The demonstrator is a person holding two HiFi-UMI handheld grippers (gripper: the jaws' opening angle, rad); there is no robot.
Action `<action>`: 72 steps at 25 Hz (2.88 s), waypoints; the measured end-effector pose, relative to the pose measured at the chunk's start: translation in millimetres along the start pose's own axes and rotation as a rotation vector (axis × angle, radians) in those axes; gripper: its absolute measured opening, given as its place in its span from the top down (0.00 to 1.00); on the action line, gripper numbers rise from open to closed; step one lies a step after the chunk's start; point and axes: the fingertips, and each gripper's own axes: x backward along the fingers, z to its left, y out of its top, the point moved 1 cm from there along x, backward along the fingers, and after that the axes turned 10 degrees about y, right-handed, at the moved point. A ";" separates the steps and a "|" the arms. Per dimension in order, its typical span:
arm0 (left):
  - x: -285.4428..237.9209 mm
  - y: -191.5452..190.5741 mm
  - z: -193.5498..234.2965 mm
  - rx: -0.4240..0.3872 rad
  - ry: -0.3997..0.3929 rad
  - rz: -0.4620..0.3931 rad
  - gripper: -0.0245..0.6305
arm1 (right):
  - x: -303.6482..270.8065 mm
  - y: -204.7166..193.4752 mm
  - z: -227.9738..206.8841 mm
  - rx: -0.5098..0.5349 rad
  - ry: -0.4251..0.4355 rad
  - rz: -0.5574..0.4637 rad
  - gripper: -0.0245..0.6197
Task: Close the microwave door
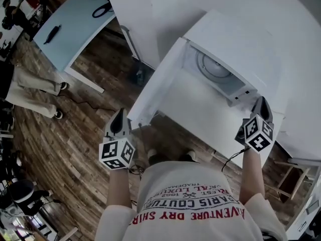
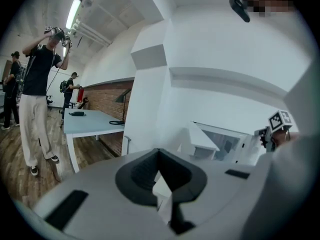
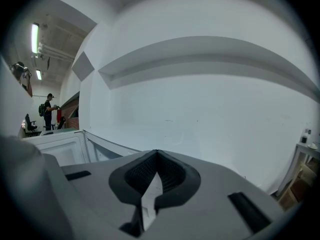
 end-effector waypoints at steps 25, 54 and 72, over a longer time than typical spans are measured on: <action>21.3 -26.5 -212.2 -0.010 -0.281 0.030 0.95 | -1.7 -0.2 3.5 -0.019 0.289 0.025 0.95; -47.5 -25.9 -309.2 -0.231 -0.650 0.145 0.95 | 0.0 -0.1 -2.2 -0.087 0.198 0.011 0.95; -82.3 -12.2 -369.9 -0.313 -0.870 0.126 0.95 | -0.1 -1.9 -1.9 0.004 0.118 0.065 0.95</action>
